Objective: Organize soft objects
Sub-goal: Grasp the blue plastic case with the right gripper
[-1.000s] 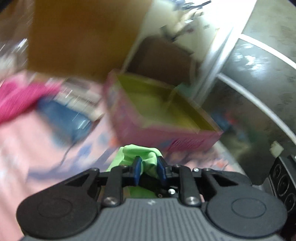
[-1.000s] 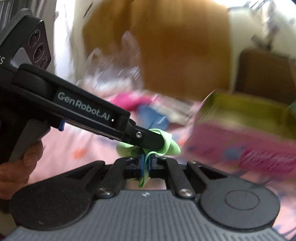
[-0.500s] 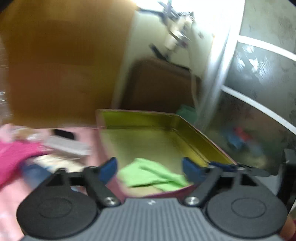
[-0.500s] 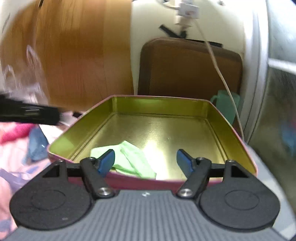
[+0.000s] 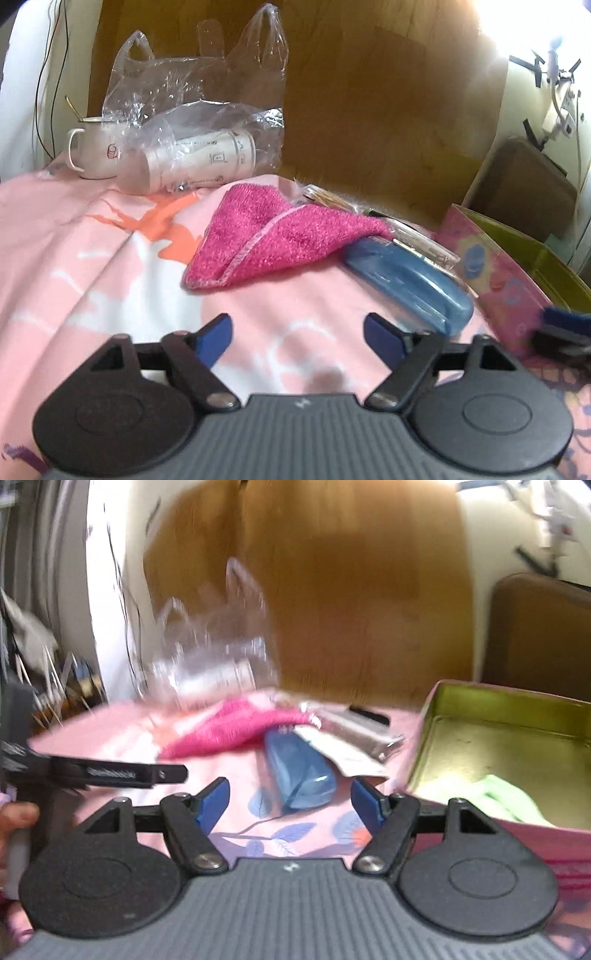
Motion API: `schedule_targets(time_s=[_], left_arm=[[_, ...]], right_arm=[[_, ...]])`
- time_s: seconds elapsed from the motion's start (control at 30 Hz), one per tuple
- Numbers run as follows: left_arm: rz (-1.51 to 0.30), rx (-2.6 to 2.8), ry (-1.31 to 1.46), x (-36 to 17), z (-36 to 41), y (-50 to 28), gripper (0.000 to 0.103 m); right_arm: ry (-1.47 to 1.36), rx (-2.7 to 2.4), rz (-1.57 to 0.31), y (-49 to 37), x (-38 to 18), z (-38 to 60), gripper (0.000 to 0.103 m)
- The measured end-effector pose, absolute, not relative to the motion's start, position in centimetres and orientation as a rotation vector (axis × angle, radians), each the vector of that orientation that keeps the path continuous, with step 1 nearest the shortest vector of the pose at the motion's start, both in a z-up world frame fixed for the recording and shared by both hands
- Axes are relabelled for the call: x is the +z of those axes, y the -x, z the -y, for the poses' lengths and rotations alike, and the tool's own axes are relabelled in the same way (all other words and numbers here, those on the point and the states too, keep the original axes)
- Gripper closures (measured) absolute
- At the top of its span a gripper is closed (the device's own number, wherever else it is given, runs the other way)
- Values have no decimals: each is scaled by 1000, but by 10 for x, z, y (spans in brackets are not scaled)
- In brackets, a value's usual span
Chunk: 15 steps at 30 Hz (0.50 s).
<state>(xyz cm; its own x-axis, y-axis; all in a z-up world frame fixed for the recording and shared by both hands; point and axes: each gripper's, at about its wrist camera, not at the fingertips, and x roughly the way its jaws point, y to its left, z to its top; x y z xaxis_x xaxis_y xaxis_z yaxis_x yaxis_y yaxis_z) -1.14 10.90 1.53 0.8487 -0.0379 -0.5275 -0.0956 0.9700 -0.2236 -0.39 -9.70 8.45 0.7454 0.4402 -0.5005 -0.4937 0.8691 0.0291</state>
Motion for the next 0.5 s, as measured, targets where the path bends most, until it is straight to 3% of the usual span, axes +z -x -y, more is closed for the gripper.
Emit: schedule_targets(time_s=[0.5], left_arm=[[-513, -2, 304, 12, -112, 12, 23]], right_arm=[[361, 434, -647, -55, 42, 33, 28]])
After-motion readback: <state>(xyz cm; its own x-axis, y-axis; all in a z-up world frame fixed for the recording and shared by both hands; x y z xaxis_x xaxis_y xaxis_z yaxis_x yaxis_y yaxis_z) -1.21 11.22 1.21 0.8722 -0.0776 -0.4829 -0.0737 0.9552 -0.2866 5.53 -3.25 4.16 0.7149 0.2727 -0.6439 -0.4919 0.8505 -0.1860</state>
